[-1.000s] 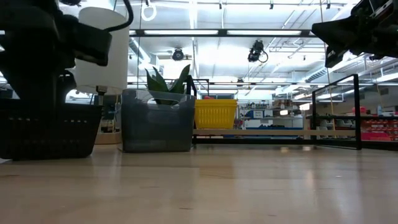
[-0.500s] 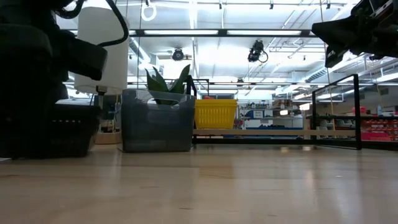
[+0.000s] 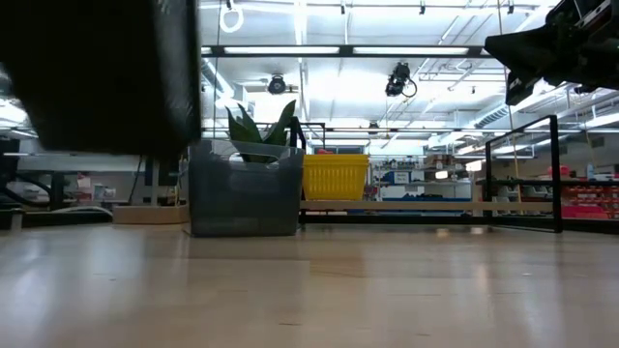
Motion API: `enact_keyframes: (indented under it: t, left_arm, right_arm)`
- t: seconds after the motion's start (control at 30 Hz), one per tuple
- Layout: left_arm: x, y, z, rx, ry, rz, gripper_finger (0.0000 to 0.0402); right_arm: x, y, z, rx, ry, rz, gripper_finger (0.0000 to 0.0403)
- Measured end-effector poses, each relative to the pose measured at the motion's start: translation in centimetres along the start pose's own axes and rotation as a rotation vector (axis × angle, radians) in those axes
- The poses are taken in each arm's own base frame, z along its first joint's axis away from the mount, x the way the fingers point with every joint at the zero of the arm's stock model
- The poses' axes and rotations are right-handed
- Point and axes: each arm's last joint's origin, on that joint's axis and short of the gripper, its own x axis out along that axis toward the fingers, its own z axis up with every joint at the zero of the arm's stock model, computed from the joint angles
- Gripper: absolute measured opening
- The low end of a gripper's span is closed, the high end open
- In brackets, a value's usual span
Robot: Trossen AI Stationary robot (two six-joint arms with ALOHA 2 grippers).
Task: Stack baskets on shelf by color
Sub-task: Put the stacked black bins on the shelf
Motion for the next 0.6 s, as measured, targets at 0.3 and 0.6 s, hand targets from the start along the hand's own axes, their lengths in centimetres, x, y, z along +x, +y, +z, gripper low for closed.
enact_keyframes:
  t: [0.3, 0.6]
  left_arm:
    - [-4.9, -1.1, 5.0, 0.211, -0.252, -0.19, 0.0013]
    - [-6.5, 5.0, 11.0, 0.311, -0.516, -0.019, 0.0013]
  right_arm:
    - [0.0, 0.0, 0.0, 0.0, 0.0, 0.0, 0.0019]
    - [0.0, 0.0, -0.1, 0.0, 0.005, -0.002, 0.0019]
